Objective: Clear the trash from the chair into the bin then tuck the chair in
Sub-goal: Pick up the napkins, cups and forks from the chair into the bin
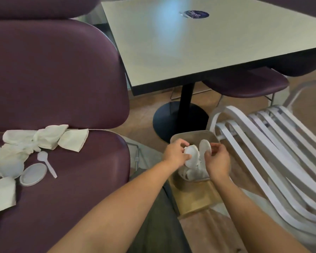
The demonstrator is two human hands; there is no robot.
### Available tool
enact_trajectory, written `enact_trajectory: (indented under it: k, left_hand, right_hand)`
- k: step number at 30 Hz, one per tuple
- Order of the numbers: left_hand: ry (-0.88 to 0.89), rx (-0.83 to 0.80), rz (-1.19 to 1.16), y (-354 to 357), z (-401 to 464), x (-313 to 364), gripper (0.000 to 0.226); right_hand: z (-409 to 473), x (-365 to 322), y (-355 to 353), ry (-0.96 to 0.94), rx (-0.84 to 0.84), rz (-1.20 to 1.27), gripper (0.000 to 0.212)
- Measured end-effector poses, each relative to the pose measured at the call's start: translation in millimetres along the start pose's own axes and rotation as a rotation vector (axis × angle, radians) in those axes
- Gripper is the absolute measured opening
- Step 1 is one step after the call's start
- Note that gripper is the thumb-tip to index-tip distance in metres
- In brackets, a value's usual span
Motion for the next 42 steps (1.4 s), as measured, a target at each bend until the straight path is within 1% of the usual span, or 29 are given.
enact_trajectory:
  k: [2,4,8,16,20,24,27,31,34,36,39,42]
  left_hand:
    - [-0.013,-0.016,0.042,10.3,7.1,-1.4,0.050]
    - [-0.036,-0.001,0.069,12.2,9.8,-2.7,0.049]
    - [-0.020,0.083,0.026,-6.6,3.9,-4.7,0.040]
    - [0.013,0.216,-0.036,-82.9,-44.4,-19.7,0.026]
    - [-0.038,0.311,-0.036,-124.7,-84.4,-45.2,0.019]
    - [-0.112,0.419,-0.035,-160.5,-126.1,-84.9,0.015]
    - [-0.184,0.457,-0.048,-186.8,-154.7,-115.4,0.015]
    - [-0.278,0.489,-0.025,-215.5,-189.6,-157.6,0.021]
    - [-0.345,0.498,0.022,-231.2,-212.2,-190.6,0.022]
    - [-0.400,0.515,0.107,-239.4,-224.2,-208.2,0.024]
    - [-0.512,0.515,0.346,-250.0,-236.8,-230.6,0.029]
    - [-0.576,0.463,0.535,-259.3,-238.9,-245.7,0.040]
  right_hand:
    - [7.5,14.7,4.9,0.035,-0.077,-0.077,0.035]
    - [8.0,22.2,10.6,0.067,-0.135,-0.123,0.041]
    - [1.8,10.4,21.3,0.011,-0.189,-0.115,0.038]
    - [-19.5,-59.1,60.5,-0.133,-0.307,-0.023,0.029]
    - [-38.1,-94.9,99.5,-0.224,-0.380,-0.039,0.025]
    - [-60.9,-123.7,145.2,-0.290,-0.449,-0.034,0.021]
    - [-80.9,-140.5,179.1,-0.308,-0.518,-0.043,0.018]
    - [-105.7,-155.9,221.1,-0.324,-0.592,-0.061,0.022]
    - [-119.9,-161.2,253.3,-0.326,-0.658,-0.108,0.022]
    - [-127.4,-162.9,270.8,-0.322,-0.700,-0.139,0.024]
    - [-138.0,-164.7,299.6,-0.323,-0.760,-0.200,0.028]
    - [-144.3,-165.7,324.9,-0.339,-0.808,-0.284,0.030]
Point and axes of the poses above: each hand's wrist, its own z-axis towards the middle knuckle, its own y-axis out of the palm, x = y × z, the point moved 2 cm from there along z, towards the middle knuckle, and after that the axes turned 15 degrees about -x, right-handed, at the moved point
